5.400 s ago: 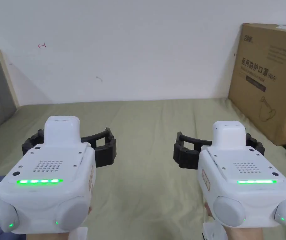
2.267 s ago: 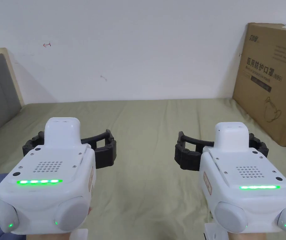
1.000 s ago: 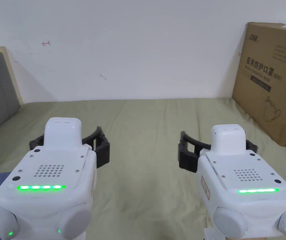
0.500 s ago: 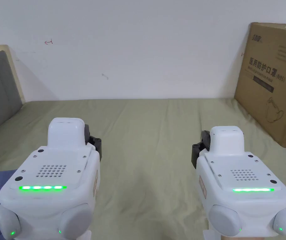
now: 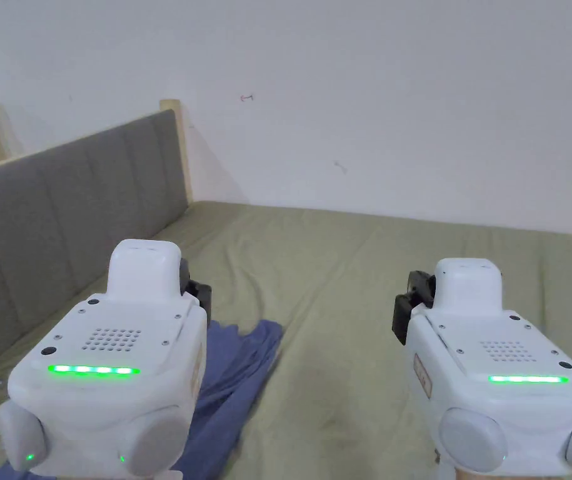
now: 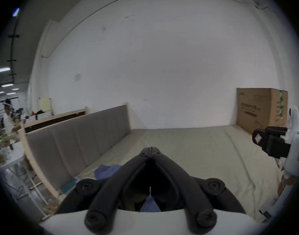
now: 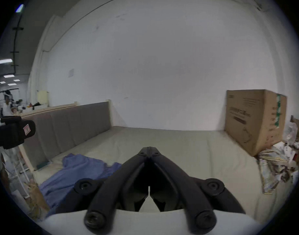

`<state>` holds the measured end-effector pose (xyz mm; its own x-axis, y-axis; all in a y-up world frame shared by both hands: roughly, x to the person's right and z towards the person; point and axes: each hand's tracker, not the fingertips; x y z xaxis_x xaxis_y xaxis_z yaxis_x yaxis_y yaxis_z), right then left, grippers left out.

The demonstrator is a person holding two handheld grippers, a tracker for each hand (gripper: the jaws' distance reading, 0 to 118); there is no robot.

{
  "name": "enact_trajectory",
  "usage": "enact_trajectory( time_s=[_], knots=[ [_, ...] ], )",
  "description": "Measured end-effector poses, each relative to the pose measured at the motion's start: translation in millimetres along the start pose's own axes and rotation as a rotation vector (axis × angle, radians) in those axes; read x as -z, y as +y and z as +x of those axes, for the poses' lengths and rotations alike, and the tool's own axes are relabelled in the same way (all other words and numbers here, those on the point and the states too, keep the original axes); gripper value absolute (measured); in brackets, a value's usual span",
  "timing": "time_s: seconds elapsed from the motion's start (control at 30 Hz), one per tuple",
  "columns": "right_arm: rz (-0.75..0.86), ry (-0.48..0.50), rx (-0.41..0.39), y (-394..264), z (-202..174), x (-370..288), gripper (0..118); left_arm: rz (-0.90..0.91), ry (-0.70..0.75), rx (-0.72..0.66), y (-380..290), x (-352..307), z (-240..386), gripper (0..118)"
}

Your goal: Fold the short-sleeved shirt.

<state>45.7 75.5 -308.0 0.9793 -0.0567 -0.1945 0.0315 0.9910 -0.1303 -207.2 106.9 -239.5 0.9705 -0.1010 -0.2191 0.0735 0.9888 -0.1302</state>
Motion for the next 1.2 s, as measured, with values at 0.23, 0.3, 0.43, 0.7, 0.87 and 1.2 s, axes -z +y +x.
enact_trajectory(
  time_s=[0.23,0.3,0.43,0.7,0.87,1.2],
  knots=[
    [-0.047,0.171,-0.039,-10,-72,22,0,-0.052,0.151,-0.037,-8,-10,-65,0],
    [-0.065,0.192,-0.024,-14,-84,24,0,-0.077,0.171,-0.031,-13,-8,-72,0],
    [-0.105,0.219,-0.055,-25,-97,27,0,-0.146,0.166,-0.044,-28,7,-76,0],
    [-0.201,0.211,-0.053,-47,-93,44,0,-0.457,0.041,-0.098,-96,107,-70,0],
    [-0.275,0.183,-0.065,-68,-91,62,0,-0.741,-0.077,-0.083,-150,172,-53,84],
    [-0.416,0.158,-0.044,-105,-83,105,0,-0.941,-0.164,-0.072,-218,249,-18,112]
  ],
)
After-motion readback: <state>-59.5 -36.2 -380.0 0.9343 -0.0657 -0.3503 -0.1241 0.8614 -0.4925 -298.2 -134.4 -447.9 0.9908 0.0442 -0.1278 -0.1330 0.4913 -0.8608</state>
